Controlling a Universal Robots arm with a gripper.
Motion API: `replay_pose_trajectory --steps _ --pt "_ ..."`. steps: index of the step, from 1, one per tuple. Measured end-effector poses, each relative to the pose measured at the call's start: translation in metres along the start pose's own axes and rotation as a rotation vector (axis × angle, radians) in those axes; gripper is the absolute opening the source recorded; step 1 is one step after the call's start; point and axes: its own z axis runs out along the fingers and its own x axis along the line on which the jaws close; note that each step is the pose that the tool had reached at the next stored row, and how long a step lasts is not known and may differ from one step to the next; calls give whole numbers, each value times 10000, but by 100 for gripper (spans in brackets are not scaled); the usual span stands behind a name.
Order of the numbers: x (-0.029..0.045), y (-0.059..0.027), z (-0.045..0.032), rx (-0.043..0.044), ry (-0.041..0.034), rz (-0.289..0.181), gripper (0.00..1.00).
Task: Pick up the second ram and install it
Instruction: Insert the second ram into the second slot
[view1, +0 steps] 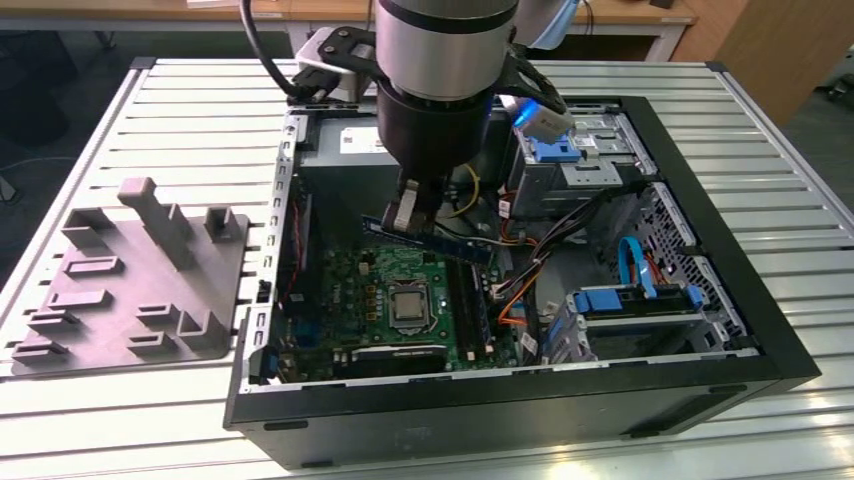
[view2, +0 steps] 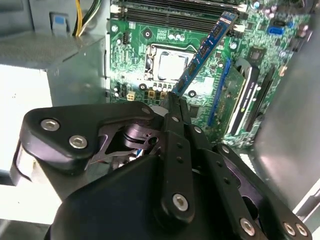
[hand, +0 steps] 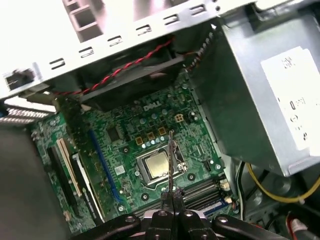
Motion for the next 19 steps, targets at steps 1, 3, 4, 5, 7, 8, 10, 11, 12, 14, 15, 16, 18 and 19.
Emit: replay_pose_trajectory --steps 1,3,4,5,7,8,10,11,12,14,15,16,18,19 --pt "0 0 2 8 -8 178 11" --pt "0 0 6 23 -26 537 11" --pt "0 0 8 31 -33 718 11" --pt "0 0 9 38 -42 897 11" --pt "0 0 13 54 -59 1273 11" --pt "0 -1 14 62 -67 1451 11" --pt "1 -1 17 77 -83 1810 11" --pt "1 -1 18 85 -91 1990 11" --pt "1 -1 20 92 -99 2170 11" --pt "1 -1 22 108 -116 2540 11" --pt "1 -1 24 116 -124 2724 11" --pt "1 -1 25 123 -132 2904 11" --pt "1 -1 26 139 -149 3263 11" --pt "1 -1 27 146 -156 3443 11"
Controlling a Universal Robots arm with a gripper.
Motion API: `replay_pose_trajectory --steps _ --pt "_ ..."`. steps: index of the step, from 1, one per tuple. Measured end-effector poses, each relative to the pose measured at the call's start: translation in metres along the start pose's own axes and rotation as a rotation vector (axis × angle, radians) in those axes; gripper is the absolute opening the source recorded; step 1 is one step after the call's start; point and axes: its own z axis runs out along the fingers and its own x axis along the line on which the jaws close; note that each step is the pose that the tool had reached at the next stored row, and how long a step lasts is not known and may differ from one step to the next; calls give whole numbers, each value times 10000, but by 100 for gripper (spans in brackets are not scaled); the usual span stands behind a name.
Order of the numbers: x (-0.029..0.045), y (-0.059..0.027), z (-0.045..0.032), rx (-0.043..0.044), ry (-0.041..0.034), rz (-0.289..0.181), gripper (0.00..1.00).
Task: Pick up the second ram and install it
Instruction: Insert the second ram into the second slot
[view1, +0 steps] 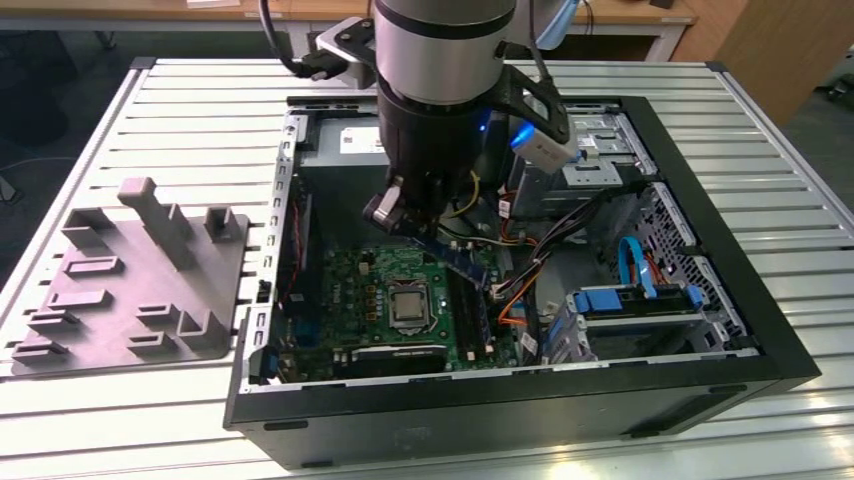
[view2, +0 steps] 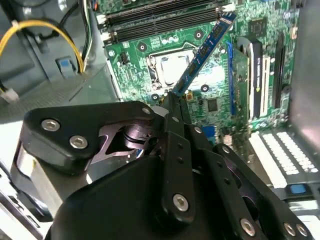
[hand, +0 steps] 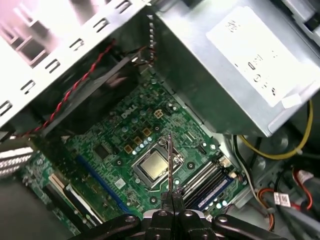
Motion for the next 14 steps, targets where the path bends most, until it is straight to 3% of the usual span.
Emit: replay_pose_trajectory --steps 14 --pt "1 -1 12 107 -113 2536 11"
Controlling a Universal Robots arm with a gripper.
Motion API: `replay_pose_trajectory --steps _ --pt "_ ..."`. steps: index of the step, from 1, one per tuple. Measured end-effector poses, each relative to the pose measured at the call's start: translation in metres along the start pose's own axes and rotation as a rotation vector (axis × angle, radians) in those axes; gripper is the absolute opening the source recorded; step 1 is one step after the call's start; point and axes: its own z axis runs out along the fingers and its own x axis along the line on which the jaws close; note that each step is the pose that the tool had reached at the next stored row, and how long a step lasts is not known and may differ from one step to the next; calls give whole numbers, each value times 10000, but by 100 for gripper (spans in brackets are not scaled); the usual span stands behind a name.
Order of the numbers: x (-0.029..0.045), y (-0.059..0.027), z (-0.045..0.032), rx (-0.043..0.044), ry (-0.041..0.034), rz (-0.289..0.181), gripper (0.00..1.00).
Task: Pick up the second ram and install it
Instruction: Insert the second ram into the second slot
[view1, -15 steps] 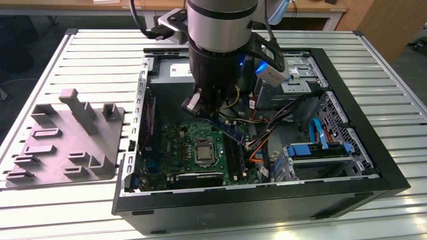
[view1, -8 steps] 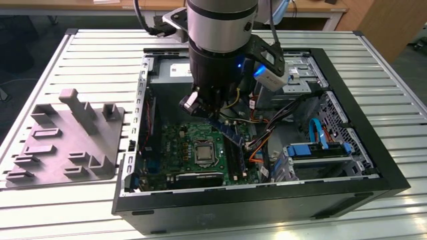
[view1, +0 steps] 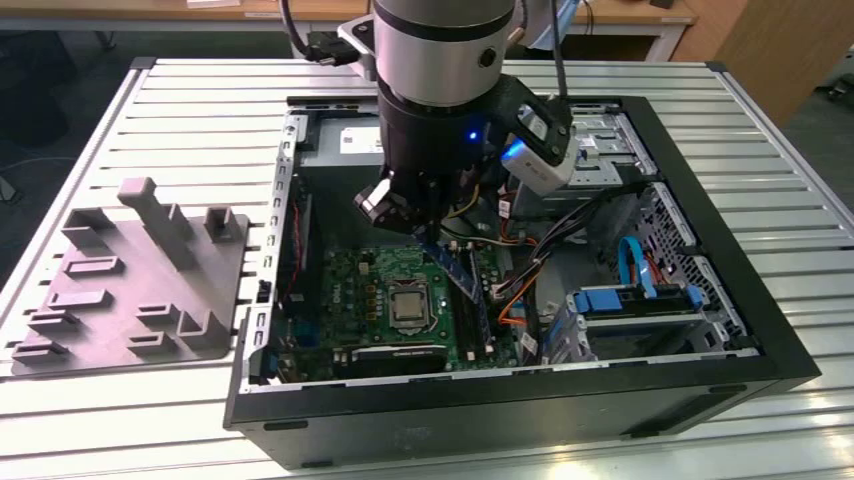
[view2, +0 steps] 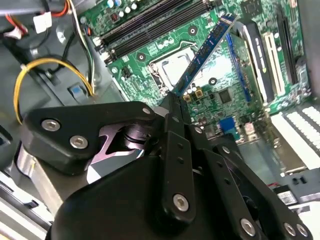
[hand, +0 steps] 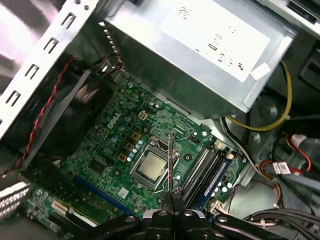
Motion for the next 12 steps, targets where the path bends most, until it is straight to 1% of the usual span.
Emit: replay_pose_trajectory --steps 12 --pt "0 0 7 92 -98 2177 11"
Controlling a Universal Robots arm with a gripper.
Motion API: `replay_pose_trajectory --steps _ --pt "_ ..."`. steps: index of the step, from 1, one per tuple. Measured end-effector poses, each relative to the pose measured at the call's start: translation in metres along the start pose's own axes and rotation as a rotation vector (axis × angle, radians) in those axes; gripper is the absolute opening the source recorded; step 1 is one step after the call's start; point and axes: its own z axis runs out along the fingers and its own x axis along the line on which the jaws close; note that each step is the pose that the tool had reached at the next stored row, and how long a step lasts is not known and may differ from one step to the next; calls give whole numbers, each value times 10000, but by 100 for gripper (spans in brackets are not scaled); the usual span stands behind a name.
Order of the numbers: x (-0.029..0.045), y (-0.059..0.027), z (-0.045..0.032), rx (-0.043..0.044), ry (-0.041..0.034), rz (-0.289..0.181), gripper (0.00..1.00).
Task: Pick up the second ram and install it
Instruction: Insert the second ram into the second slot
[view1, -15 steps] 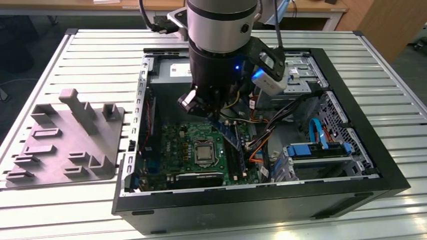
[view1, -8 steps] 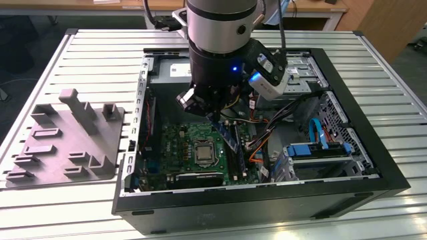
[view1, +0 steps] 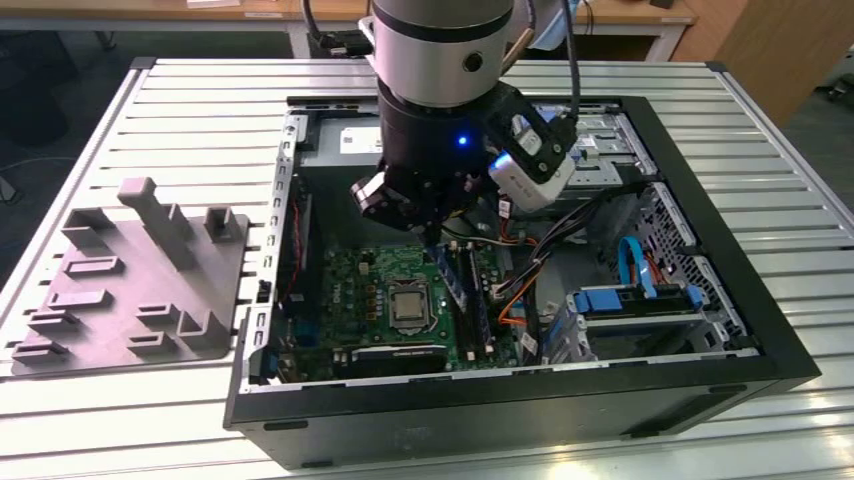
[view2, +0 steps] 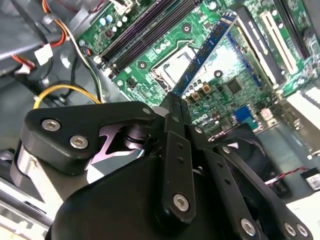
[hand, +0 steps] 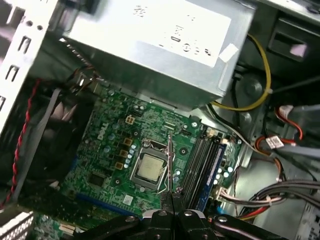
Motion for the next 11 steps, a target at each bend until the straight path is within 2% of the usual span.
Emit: replay_pose_trajectory --steps 11 --pt "0 0 7 84 -88 1976 11"
